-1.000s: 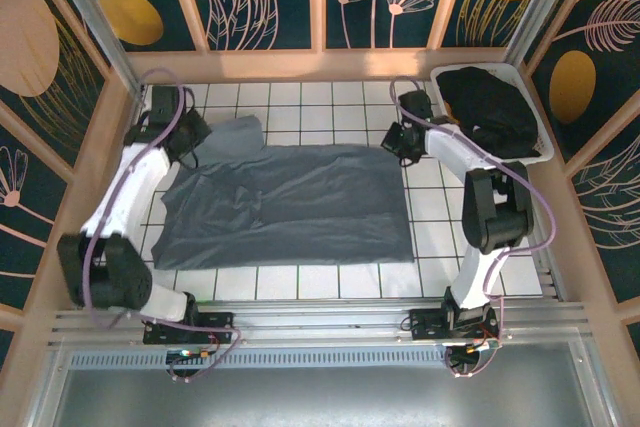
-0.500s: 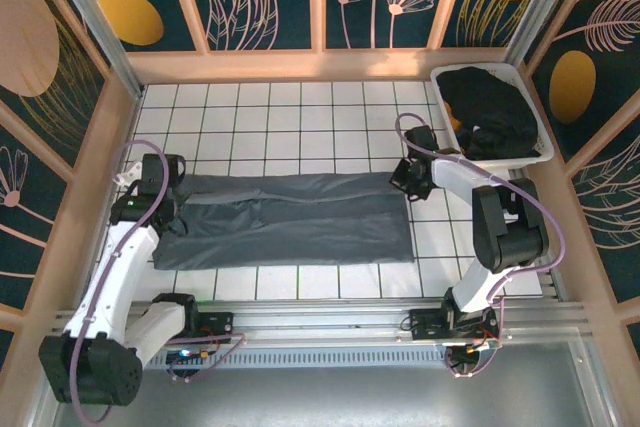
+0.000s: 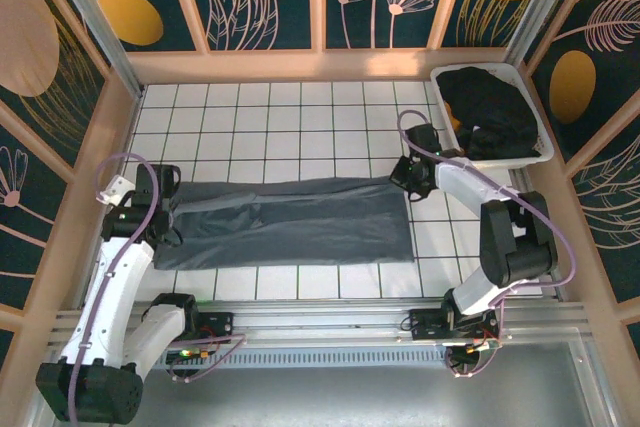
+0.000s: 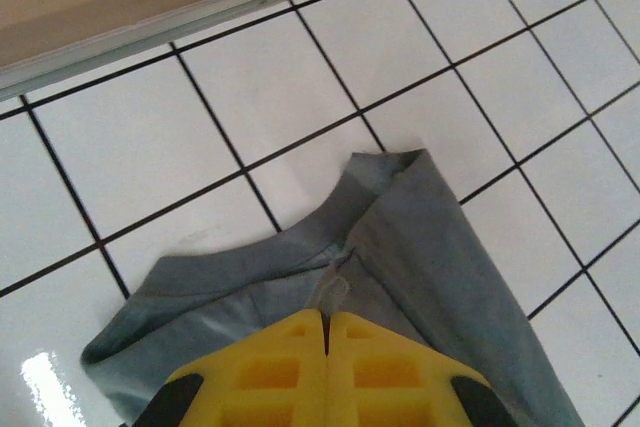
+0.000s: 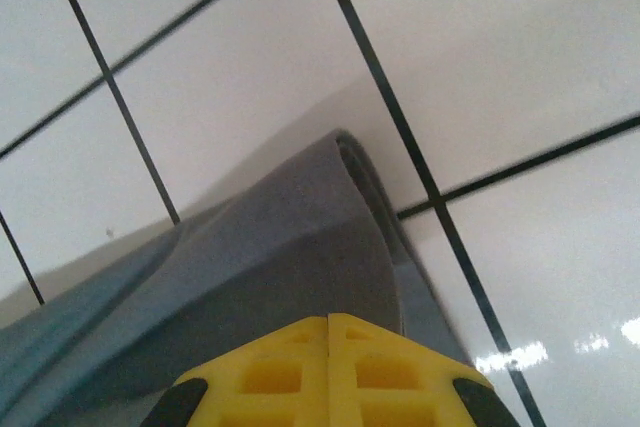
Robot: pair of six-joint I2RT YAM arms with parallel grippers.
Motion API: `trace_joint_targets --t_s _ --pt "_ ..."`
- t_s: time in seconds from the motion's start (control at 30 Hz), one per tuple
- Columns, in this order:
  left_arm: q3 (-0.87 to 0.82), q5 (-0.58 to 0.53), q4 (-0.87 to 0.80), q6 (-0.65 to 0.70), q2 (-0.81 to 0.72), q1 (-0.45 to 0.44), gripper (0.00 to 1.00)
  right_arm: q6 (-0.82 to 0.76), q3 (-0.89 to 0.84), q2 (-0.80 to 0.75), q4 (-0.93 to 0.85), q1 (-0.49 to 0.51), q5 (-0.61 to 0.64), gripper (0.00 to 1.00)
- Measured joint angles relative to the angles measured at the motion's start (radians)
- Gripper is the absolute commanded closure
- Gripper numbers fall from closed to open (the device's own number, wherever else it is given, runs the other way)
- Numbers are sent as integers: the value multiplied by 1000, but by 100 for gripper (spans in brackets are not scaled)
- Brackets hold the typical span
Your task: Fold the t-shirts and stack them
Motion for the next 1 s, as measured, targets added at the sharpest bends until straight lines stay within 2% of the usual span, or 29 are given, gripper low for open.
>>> trace_joint_targets --t_s 0.23,0.47,1.0 --pt "-92 2 -55 -85 -32 0 100 32 -129 -29 -11 16 3 100" --pt "-195 68 -65 -151 -36 0 100 53 -149 -29 -11 16 14 100" --pt "-198 92 -42 -160 8 0 100 76 -162 -93 -35 26 49 100"
